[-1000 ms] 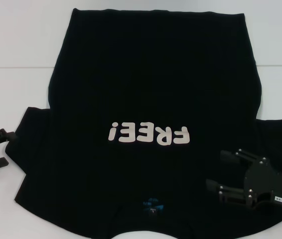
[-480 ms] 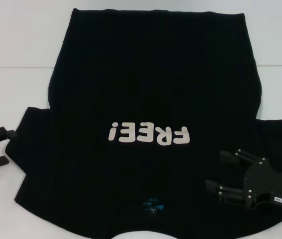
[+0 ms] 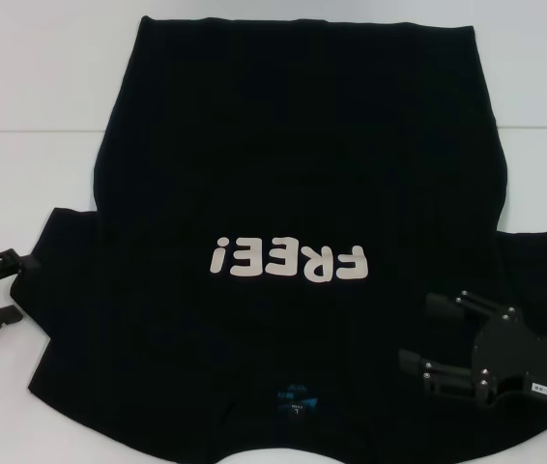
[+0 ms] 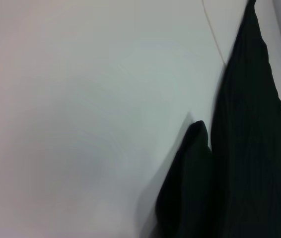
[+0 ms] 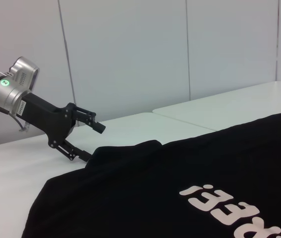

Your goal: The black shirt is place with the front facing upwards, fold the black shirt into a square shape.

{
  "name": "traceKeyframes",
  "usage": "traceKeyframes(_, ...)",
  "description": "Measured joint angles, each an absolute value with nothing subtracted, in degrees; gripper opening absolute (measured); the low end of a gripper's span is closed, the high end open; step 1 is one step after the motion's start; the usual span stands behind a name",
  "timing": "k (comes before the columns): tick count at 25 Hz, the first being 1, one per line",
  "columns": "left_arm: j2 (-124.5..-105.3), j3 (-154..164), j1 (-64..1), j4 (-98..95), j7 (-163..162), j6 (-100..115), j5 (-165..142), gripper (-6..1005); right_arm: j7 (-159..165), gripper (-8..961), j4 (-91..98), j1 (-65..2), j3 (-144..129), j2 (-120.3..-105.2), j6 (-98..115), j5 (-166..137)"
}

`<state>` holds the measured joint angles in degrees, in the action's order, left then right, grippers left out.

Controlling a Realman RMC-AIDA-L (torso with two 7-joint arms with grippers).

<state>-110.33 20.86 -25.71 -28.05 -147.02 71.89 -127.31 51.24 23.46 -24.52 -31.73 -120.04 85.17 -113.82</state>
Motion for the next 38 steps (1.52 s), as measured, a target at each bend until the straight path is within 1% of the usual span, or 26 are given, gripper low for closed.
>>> traceKeyframes(15,-111.05,21.24,-27.39,-27.93,-146.41,70.61,-127.6,860,51.24,895,22.93,-24.15,-31.73,-119.96,86.05,-113.67)
traceKeyframes(25,-110.39,21.79,-26.5,-28.38,-146.69,70.82,-127.71,860,51.24,896,22.94,-23.96,-31.73,-119.87,86.55,-113.63)
traceKeyframes(38,-110.6,22.73,-27.21,-28.05,-146.76,70.75,-127.7,859,51.24,896,23.03,-24.0,-31.72,-119.87,86.89,-113.46)
